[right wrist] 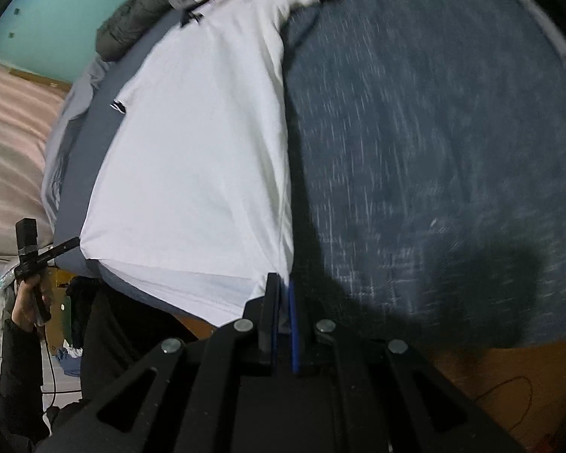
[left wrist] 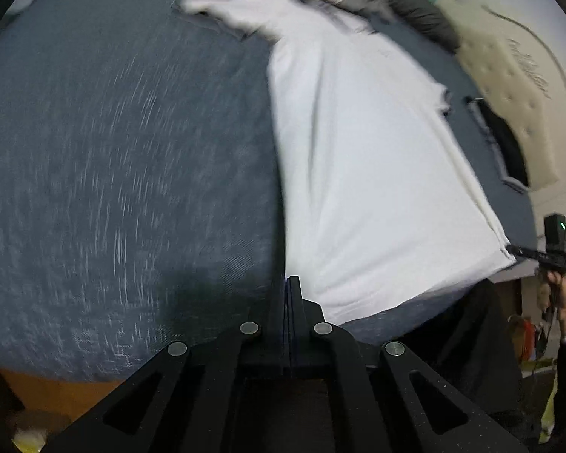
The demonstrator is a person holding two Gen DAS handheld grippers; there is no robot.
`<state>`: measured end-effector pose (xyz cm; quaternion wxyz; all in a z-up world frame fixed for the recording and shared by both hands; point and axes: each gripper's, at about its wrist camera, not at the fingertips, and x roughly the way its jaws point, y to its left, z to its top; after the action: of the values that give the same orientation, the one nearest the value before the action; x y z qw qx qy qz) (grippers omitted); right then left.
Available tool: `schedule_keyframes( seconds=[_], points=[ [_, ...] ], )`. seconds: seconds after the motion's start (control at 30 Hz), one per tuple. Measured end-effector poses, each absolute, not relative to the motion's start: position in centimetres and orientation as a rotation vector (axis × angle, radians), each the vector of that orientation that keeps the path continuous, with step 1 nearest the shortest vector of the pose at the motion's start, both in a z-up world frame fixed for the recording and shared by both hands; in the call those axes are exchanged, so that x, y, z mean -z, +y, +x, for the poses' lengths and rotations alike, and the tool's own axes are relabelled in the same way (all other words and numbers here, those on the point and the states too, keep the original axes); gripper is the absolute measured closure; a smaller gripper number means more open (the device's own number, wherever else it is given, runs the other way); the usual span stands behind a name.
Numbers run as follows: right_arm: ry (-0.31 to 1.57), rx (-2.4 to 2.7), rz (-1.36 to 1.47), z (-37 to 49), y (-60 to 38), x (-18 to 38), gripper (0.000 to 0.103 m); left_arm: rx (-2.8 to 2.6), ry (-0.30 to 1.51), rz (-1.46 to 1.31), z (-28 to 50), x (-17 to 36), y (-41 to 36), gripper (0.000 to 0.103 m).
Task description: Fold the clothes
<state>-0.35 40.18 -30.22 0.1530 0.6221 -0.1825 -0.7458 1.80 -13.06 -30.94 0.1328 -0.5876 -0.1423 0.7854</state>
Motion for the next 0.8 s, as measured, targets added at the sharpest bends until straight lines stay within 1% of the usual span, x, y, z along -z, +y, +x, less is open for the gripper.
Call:
schedule_keyframes(
  seconds=[0.1,0.3,0.33,0.43,0.47,0.63,0.67,0.7,0.73,0.77,0.8],
  points=[
    [-0.526,2.130,1.791,-0.2,40.0,30.9,0.099,-2.258,-0.432,-1.750,1.6,32.6,-13.1,0.102],
    [-0.531,2.128,1.795,-0.4,40.8,30.3,0.099,-2.261,-0.452,-1.743,1.1,32.0,-12.8,0.100],
    [-0.531,2.130,1.792,-0.3,40.8,30.2,0.099,-2.275,-0.456,-1.736,1.0,31.7,-12.9,0.099],
    [-0.518,2.130,1.795,-0.3,40.4,30.1,0.099,-2.328,-0.462,-1.703,-0.4,31.0,-13.0,0.077],
    [-0.513,2.129,1.799,-0.3,40.2,30.2,0.099,-2.334,-0.474,-1.693,-1.1,31.1,-12.9,0.075],
    [-0.520,2.111,1.820,-0.5,40.3,30.4,0.097,-2.365,-0.515,-1.648,-4.6,31.5,-12.2,0.075],
    [-0.516,2.108,1.830,-0.6,40.4,30.4,0.095,-2.374,-0.522,-1.642,-5.3,31.5,-12.1,0.075],
    [-0.510,2.116,1.835,-0.4,40.7,30.2,0.086,-2.383,-0.530,-1.636,-6.0,31.6,-12.0,0.075],
    [-0.518,2.126,1.826,-0.3,41.2,29.8,0.074,-2.392,-0.538,-1.630,-6.8,31.6,-11.9,0.075],
    [-0.542,2.130,1.807,-0.5,41.4,29.4,0.070,-2.403,-0.533,-1.623,-7.6,31.5,-11.8,0.075],
    [-0.564,2.143,1.785,-0.7,41.8,29.0,0.069,-2.414,-0.527,-1.615,-8.5,31.4,-11.7,0.075]
  ],
)
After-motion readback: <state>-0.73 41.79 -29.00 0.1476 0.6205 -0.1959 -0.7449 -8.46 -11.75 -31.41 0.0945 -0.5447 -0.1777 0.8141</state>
